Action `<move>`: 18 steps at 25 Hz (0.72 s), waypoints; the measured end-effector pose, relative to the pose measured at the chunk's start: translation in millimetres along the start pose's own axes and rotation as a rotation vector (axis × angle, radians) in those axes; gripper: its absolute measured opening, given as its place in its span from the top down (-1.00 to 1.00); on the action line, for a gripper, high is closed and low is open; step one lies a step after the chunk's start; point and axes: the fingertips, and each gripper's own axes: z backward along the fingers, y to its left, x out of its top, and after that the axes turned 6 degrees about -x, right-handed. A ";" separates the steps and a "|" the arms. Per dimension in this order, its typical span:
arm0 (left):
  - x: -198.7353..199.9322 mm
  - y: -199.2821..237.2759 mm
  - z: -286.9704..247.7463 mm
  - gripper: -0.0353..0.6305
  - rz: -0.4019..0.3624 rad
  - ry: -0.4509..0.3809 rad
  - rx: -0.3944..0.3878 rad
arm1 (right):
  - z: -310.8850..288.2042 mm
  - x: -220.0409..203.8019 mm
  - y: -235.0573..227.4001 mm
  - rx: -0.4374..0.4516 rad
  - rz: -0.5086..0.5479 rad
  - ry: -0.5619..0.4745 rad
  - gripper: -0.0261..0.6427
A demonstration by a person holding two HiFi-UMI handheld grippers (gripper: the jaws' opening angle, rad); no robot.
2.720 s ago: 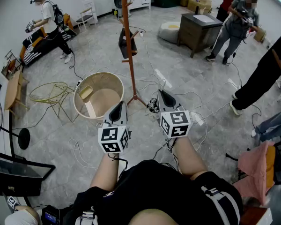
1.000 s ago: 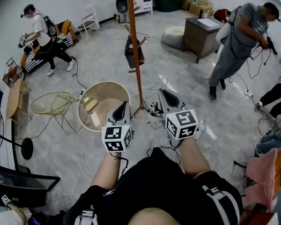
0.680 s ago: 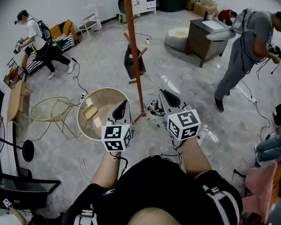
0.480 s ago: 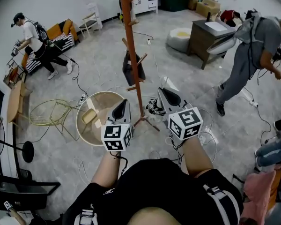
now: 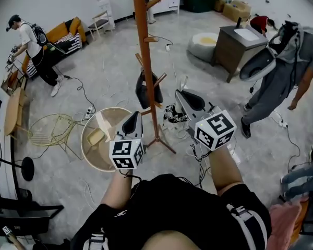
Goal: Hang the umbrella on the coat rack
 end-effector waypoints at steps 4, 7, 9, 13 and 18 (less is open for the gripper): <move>4.0 18.0 -18.9 0.85 -0.007 -0.017 -0.041 | -35.1 14.4 -18.0 0.013 0.015 -0.020 0.87; 18.2 36.1 -22.3 0.85 -0.024 -0.036 -0.032 | -59.8 34.6 -22.0 0.045 0.011 -0.019 0.86; 33.1 50.8 -26.5 0.85 -0.018 -0.036 -0.025 | -80.4 55.2 -19.6 0.091 -0.017 -0.008 0.87; 43.0 66.9 -25.8 0.85 -0.014 -0.042 -0.009 | -103.8 78.1 -10.1 0.151 -0.040 0.009 0.86; 41.1 84.7 -25.0 0.85 -0.008 -0.049 0.003 | -124.8 89.8 -4.8 0.171 -0.056 0.017 0.86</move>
